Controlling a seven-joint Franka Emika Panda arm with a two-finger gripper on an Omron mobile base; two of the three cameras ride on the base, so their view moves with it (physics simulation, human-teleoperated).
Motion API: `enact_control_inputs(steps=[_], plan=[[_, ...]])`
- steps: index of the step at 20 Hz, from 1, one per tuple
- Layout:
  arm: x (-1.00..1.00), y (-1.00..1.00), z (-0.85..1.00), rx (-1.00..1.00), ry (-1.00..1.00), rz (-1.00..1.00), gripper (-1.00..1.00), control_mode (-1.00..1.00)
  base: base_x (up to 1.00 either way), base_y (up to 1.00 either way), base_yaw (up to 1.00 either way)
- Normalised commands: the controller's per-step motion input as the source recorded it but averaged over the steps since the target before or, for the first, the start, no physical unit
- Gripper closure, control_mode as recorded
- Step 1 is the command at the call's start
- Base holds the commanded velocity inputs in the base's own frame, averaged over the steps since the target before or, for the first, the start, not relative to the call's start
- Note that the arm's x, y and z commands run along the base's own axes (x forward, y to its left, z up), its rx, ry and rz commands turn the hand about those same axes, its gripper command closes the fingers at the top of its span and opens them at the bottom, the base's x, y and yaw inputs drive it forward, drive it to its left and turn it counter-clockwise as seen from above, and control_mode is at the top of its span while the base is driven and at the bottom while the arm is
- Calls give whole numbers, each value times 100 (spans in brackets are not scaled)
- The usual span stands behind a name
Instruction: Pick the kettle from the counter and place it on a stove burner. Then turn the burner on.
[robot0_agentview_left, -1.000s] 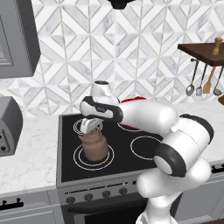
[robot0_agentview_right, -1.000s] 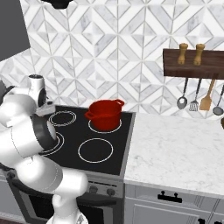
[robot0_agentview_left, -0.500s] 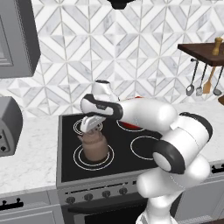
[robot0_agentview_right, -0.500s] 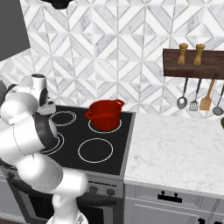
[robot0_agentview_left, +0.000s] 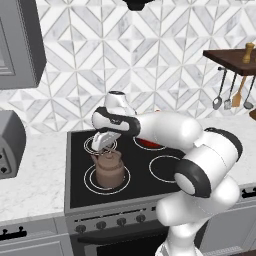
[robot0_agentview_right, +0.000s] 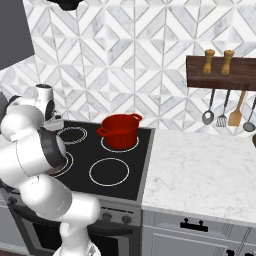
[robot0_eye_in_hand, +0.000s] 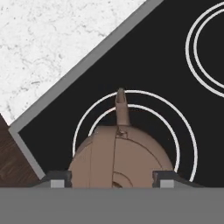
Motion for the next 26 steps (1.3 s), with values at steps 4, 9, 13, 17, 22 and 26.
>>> enact_control_inputs(steps=[4,9,13,17,22,26], plan=[[0,0,0,0,0,0,-100,-100,0,0,0],[0,0,26,0,0,-1,-100,-100,0,0,0],[-32,0,40,0,0,-9,-100,-100,0,0,0],[-76,0,25,0,0,-20,-100,-100,0,0,0],[-96,5,2,0,0,-25,-100,-100,0,0,0],[-89,28,0,0,0,-38,-100,-100,0,0,0]])
